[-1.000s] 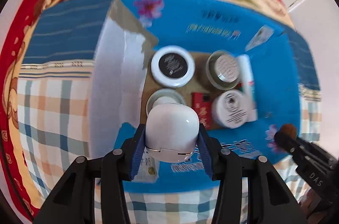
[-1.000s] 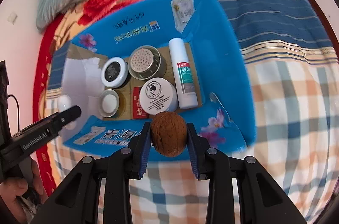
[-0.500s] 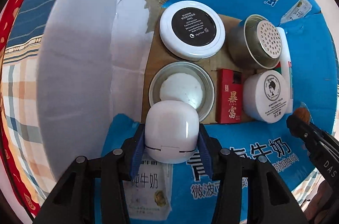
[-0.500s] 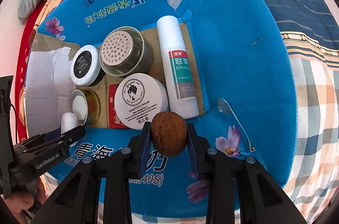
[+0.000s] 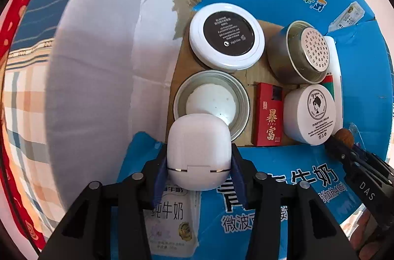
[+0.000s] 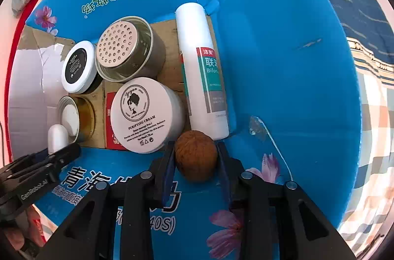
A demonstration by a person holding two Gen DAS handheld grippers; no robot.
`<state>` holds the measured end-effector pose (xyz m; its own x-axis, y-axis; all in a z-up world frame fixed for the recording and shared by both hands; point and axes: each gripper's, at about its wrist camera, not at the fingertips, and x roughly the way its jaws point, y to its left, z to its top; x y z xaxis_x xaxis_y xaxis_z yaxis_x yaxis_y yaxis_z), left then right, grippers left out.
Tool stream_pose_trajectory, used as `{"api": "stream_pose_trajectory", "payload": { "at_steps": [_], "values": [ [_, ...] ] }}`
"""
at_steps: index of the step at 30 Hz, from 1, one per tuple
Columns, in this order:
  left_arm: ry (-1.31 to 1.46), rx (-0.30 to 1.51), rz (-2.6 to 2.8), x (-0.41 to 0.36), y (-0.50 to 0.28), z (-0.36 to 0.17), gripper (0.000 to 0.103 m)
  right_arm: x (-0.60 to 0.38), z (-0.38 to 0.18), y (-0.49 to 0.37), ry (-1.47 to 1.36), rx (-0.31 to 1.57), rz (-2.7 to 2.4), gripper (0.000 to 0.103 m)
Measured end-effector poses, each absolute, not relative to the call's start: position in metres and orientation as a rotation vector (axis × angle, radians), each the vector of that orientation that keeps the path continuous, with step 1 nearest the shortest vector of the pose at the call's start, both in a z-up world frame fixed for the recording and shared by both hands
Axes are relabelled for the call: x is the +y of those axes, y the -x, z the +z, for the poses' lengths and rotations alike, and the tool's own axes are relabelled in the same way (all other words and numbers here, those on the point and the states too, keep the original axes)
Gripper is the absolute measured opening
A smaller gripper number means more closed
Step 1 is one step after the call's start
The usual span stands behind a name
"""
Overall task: Organize rigid objects
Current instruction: 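Lower the earbud case and walnut into the box and open both tools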
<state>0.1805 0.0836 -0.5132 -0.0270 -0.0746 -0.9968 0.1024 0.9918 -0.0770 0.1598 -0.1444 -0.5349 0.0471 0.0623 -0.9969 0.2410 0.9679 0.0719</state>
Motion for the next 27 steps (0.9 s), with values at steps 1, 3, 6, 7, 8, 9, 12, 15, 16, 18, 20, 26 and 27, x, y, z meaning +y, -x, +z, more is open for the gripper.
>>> {"api": "stream_pose_trajectory", "payload": {
  "at_steps": [1,3,6,7,8,9,12,15,16,18,20,26,27],
  "values": [
    [-0.029,1.585,-0.136,0.082,-0.181,-0.508,0.043,-0.144,-0.535,-0.16,-0.242,1.523,-0.143,0.034],
    [-0.041,1.567,-0.132,0.082,-0.18,-0.499,0.044,-0.143,-0.535,-0.159,-0.241,1.526,-0.148,0.035],
    [-0.055,1.542,-0.132,0.081,-0.182,-0.483,0.049,-0.136,-0.53,-0.158,-0.225,1.52,-0.154,0.035],
    [-0.058,1.533,-0.133,0.081,-0.182,-0.478,0.054,-0.133,-0.528,-0.157,-0.218,1.521,-0.155,0.036],
    [-0.059,1.526,-0.135,0.081,-0.183,-0.473,0.055,-0.129,-0.526,-0.156,-0.211,1.522,-0.155,0.038],
    [-0.065,1.516,-0.131,0.081,-0.184,-0.467,0.055,-0.127,-0.523,-0.156,-0.2,1.524,-0.154,0.041],
    [-0.078,1.488,-0.116,0.081,-0.189,-0.452,0.068,-0.123,-0.512,-0.156,-0.176,1.507,-0.167,0.049],
    [-0.045,1.467,-0.12,0.086,-0.193,-0.441,0.086,-0.123,-0.498,-0.157,-0.164,1.491,-0.187,0.051],
    [-0.041,1.461,-0.118,0.086,-0.195,-0.438,0.086,-0.123,-0.495,-0.157,-0.156,1.487,-0.193,0.054],
    [-0.035,1.445,-0.12,0.087,-0.195,-0.43,0.091,-0.122,-0.49,-0.157,-0.147,1.478,-0.203,0.056],
    [-0.032,1.43,-0.118,0.091,-0.195,-0.425,0.102,-0.121,-0.485,-0.157,-0.119,1.469,-0.216,0.06],
    [-0.036,1.409,-0.115,0.093,-0.195,-0.416,0.103,-0.132,-0.46,-0.161,-0.121,1.437,-0.238,0.102],
    [-0.042,1.409,-0.113,0.092,-0.194,-0.417,0.103,-0.133,-0.459,-0.161,-0.117,1.435,-0.247,0.103]
  ]
}}
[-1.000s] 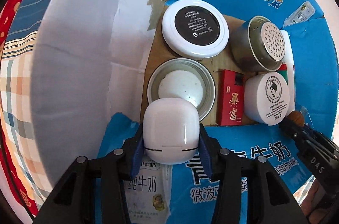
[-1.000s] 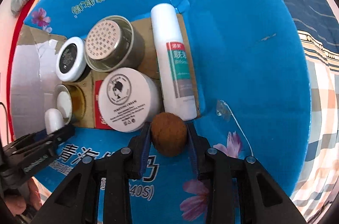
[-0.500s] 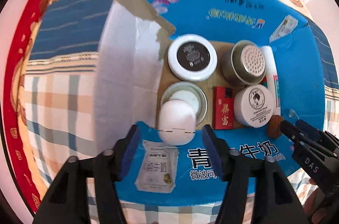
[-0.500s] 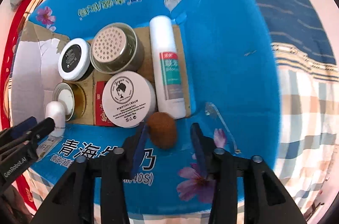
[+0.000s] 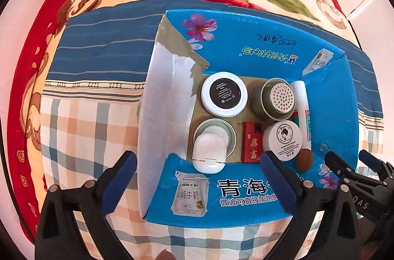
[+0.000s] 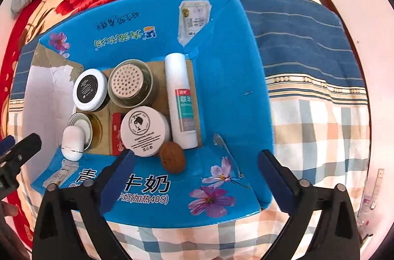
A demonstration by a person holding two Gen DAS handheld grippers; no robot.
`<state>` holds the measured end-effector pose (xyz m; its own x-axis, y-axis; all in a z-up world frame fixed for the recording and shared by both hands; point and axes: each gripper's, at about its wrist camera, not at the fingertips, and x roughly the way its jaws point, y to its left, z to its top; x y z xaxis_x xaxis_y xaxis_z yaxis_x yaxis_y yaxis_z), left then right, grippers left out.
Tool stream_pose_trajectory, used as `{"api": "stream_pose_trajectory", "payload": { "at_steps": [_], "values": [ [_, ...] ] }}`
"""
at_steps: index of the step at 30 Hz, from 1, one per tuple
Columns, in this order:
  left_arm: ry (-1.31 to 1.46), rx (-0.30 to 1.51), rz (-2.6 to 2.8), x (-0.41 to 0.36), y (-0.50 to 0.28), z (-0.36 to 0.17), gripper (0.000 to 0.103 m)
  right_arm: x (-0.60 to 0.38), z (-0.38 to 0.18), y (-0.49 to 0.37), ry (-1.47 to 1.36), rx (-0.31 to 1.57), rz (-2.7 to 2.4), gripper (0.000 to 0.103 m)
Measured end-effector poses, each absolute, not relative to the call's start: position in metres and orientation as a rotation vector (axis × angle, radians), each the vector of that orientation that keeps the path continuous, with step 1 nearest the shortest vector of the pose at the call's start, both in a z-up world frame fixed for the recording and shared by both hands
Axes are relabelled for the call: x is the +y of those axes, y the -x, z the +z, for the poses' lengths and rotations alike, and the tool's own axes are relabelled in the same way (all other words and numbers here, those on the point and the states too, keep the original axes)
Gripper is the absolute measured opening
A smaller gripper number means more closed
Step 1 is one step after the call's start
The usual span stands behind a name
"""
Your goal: Organize rigid objects
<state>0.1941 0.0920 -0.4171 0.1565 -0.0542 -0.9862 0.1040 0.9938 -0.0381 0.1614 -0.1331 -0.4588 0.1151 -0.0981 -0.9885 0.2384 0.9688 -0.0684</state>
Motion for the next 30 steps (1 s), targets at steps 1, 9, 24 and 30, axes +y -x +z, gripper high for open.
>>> {"api": "stream_pose_trajectory", "payload": {
  "at_steps": [1,9,24,30],
  "values": [
    [-0.046,1.408,-0.11,0.092,-0.193,-0.417,0.103,-0.136,-0.456,-0.161,-0.124,1.434,-0.25,0.103],
    [-0.059,1.401,-0.106,0.092,-0.189,-0.417,0.103,-0.134,-0.46,-0.159,-0.144,1.442,-0.251,0.103],
    [-0.039,1.323,-0.108,0.088,-0.146,-0.332,0.103,-0.136,-0.405,-0.131,-0.188,1.399,-0.233,0.103],
    [-0.035,1.277,-0.121,0.087,-0.109,-0.258,0.103,-0.137,-0.328,-0.089,-0.217,1.35,-0.22,0.103]
  ]
}}
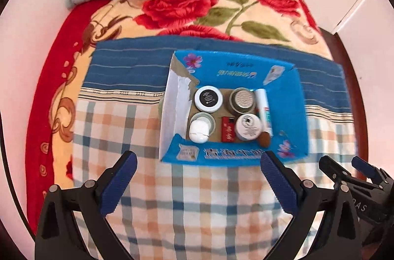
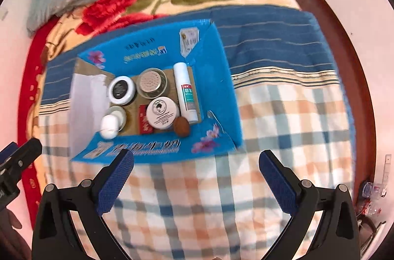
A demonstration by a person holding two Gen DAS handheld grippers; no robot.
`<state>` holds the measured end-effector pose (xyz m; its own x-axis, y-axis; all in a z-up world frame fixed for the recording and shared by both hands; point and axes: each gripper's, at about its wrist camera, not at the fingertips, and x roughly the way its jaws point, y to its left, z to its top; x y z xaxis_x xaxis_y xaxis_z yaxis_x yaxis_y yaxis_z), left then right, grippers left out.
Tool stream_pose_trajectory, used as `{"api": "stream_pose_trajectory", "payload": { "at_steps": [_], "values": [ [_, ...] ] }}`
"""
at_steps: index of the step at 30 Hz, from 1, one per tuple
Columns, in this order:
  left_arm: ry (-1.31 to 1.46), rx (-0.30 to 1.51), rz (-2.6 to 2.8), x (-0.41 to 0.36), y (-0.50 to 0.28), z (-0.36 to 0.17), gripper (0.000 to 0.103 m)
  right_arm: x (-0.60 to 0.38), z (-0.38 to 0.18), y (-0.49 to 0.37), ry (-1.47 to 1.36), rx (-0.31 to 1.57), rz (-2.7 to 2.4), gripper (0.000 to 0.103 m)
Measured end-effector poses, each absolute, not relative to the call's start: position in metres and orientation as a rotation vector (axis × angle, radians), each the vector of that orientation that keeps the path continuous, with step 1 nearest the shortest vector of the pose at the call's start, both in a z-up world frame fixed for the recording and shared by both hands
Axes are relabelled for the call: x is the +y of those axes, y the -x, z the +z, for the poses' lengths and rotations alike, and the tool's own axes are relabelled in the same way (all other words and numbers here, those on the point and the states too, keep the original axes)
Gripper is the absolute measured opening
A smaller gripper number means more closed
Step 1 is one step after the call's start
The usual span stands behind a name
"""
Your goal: Organize rigid objects
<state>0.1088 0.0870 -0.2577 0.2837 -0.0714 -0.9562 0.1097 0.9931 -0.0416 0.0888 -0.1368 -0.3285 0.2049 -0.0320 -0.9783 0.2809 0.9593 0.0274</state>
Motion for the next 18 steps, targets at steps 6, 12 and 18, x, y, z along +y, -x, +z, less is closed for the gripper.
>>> {"api": "stream_pose_trajectory", "payload": {
  "at_steps": [6,12,18],
  "values": [
    [-0.011,1.248,-0.135,0.086,-0.078,-0.186,0.103,-0.135,-0.245,-0.044,-0.203,1.293,-0.197,0.103],
    [-0.016,1.211,-0.125,0.085,-0.05,-0.127,0.103,-0.133,-0.167,-0.005,-0.202,1.249,-0.153,0.103],
    [-0.019,1.186,-0.108,0.089,-0.035,-0.088,0.103,-0.129,-0.11,0.018,-0.199,1.22,-0.112,0.103]
  ]
}}
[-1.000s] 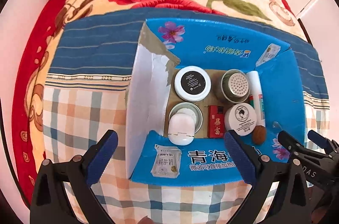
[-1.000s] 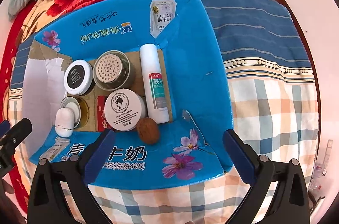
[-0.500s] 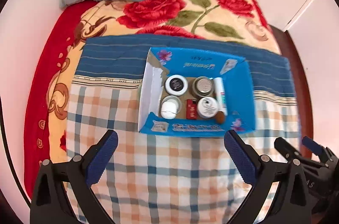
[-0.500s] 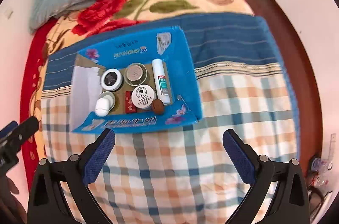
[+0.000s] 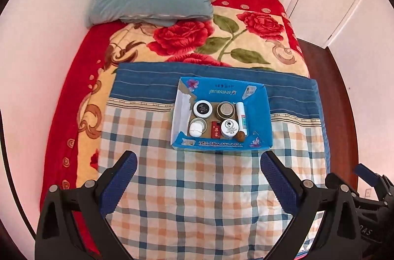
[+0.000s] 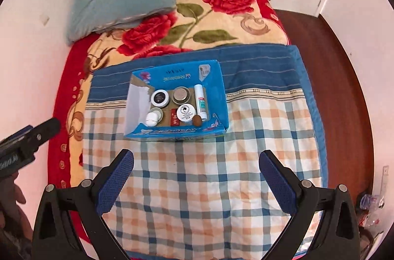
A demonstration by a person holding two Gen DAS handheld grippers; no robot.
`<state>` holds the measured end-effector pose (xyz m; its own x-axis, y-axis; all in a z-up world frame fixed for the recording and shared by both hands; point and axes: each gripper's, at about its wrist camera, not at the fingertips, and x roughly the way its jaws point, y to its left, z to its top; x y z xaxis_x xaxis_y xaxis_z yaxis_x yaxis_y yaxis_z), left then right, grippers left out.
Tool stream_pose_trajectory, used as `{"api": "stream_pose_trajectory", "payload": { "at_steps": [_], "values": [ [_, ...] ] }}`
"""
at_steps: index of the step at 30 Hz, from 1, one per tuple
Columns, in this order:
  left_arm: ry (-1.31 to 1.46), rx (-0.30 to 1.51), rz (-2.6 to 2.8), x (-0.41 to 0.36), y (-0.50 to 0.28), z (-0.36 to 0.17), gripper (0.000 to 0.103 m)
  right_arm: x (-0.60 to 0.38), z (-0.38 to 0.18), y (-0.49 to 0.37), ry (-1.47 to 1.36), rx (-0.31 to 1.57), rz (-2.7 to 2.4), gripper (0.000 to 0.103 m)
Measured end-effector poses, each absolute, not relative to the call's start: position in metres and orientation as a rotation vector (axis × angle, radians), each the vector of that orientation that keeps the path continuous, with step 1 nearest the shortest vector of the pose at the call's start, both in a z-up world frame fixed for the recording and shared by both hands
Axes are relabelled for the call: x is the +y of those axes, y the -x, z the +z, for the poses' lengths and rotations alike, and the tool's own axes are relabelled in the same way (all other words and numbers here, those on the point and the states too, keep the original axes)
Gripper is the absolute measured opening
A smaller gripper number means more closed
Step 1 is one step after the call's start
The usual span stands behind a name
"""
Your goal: Organize rigid objects
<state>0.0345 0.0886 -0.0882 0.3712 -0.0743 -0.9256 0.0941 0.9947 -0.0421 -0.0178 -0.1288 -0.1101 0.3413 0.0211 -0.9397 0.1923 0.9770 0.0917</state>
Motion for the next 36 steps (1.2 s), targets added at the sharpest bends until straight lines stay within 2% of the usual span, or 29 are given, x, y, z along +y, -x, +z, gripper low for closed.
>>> {"api": "stream_pose_trajectory", "payload": {
  "at_steps": [7,21,36],
  "values": [
    [-0.03,1.17,-0.091,0.087,-0.023,-0.062,0.103,-0.127,-0.073,0.032,-0.202,1.218,-0.074,0.103],
    [-0.029,1.183,-0.075,0.089,-0.018,-0.066,0.103,-0.125,-0.048,0.029,-0.167,1.177,-0.078,0.103],
    [-0.074,1.111,-0.041,0.092,-0.047,-0.08,0.103,-0.116,-0.078,-0.003,-0.094,1.151,-0.124,0.103]
  ]
}}
